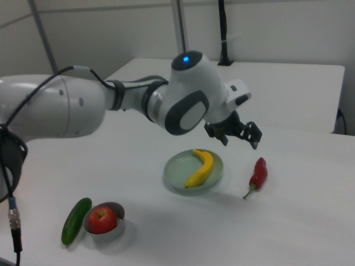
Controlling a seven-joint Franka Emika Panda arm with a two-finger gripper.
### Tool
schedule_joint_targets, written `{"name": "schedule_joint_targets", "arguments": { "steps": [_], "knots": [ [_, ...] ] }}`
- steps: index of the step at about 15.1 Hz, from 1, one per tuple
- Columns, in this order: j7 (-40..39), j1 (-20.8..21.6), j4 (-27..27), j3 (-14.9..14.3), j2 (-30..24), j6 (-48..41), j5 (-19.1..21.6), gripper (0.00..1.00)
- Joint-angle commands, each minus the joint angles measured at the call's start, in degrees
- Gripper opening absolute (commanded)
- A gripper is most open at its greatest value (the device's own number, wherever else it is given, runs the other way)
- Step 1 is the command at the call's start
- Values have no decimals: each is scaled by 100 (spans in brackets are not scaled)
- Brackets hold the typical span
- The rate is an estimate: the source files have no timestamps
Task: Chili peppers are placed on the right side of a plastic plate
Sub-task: 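Move the gripper over the red chili pepper and lower it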
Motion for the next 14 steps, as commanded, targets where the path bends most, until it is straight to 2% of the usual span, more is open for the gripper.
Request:
{"name": "schedule_joint_targets", "arguments": {
  "steps": [1, 3, 11, 14],
  "knots": [
    [-131, -29, 180, -27, 534, 550, -26, 100],
    [-114, -20, 180, -27, 745, 893, -131, 100],
    [-78, -37, 197, -45, 1221, 1246, -369, 100],
    [-78, -46, 258, -62, 1300, 1246, -448, 85]
  ]
}}
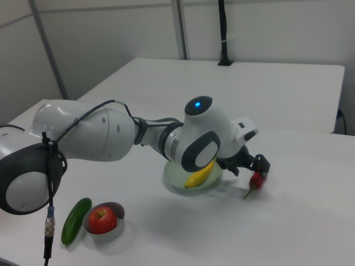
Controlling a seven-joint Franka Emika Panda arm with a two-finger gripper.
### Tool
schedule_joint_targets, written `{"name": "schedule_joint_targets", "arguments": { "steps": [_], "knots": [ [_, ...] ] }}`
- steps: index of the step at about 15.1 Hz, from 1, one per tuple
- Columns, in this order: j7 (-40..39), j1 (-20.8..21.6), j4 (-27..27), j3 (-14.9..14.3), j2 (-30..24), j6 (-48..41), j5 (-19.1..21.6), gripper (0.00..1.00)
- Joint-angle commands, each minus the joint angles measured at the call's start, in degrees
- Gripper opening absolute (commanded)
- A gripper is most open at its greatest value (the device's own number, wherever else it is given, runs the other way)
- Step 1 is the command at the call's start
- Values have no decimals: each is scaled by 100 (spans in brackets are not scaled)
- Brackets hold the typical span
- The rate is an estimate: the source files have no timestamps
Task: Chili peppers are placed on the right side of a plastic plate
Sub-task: 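Move the gripper over the red chili pepper and lower it, then close the gripper on the red chili pepper's stem end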
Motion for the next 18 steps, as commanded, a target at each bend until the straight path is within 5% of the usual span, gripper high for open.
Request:
{"name": "schedule_joint_targets", "arguments": {
  "steps": [1, 6, 8, 18],
  "knots": [
    [-49, 15, 183, -62, 146, 86, -91, 76],
    [-49, 24, 183, -62, 172, 86, -231, 14],
    [-49, 15, 174, -62, 172, 86, -354, 1],
    [-41, -64, 148, -54, -91, -10, -364, 0]
  ]
}}
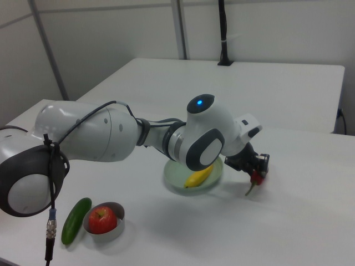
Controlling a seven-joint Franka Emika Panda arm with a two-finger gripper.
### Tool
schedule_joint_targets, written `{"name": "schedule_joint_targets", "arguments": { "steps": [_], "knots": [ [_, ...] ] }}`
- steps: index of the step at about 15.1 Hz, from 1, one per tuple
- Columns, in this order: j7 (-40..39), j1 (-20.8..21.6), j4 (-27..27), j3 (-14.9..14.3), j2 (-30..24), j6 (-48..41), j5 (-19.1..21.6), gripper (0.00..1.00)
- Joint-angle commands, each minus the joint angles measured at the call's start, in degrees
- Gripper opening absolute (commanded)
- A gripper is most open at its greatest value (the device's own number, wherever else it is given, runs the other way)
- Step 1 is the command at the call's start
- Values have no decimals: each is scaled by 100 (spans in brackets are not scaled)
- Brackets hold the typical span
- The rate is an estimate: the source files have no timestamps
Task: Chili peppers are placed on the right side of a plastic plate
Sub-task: 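Close the gripper on the red chili pepper's stem end, then lift the chili and carry it beside the green plate's rim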
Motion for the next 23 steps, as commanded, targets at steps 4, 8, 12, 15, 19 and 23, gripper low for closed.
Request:
{"name": "schedule_joint_targets", "arguments": {
  "steps": [4, 8, 12, 15, 19, 23],
  "knots": [
    [-31, 8, -99, -34, -339, -223, -19, 0],
    [-31, 8, -99, -34, -488, -495, 16, 0],
    [-40, -27, -108, 10, -725, -961, 34, 0],
    [-110, -27, -274, 19, -1103, -1532, 34, 0],
    [-697, -10, -766, 63, -1359, -1718, 34, 0],
    [-1383, -19, -969, 89, -1333, -1683, 61, 1]
  ]
}}
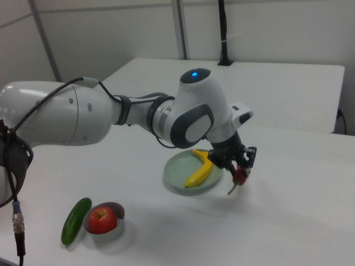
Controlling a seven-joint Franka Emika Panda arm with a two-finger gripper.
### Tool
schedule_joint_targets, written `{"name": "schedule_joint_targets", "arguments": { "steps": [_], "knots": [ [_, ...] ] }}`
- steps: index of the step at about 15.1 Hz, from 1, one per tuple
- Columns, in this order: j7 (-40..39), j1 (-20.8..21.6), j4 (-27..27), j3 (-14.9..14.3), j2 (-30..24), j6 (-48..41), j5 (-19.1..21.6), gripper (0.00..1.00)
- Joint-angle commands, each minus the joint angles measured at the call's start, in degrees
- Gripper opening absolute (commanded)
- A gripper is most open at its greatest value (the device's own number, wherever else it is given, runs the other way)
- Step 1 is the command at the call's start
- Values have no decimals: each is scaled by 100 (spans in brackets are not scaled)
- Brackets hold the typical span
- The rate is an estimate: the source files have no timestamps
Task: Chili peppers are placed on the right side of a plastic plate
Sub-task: 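Lift the chili and carry it beside the green plate's rim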
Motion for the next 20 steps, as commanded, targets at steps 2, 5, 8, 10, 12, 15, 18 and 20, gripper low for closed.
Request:
{"name": "schedule_joint_targets", "arguments": {
  "steps": [2, 5, 8, 10, 12, 15, 18, 20],
  "knots": [
    [-579, 7, -451, 127, -138, 40, 85, 2],
    [-579, 16, -460, 233, -86, 58, 287, 3],
    [-518, 25, -469, 330, 2, 442, 314, 18],
    [-500, 16, -478, 330, 20, 453, 314, 37],
    [-491, 16, -469, 330, 20, 453, 305, 68],
    [-491, 16, -469, 330, 20, 444, 305, 93],
    [-430, 7, -460, 330, -76, 374, 305, 100],
    [-19, 24, -443, 330, -217, 295, 305, 100]
  ]
}}
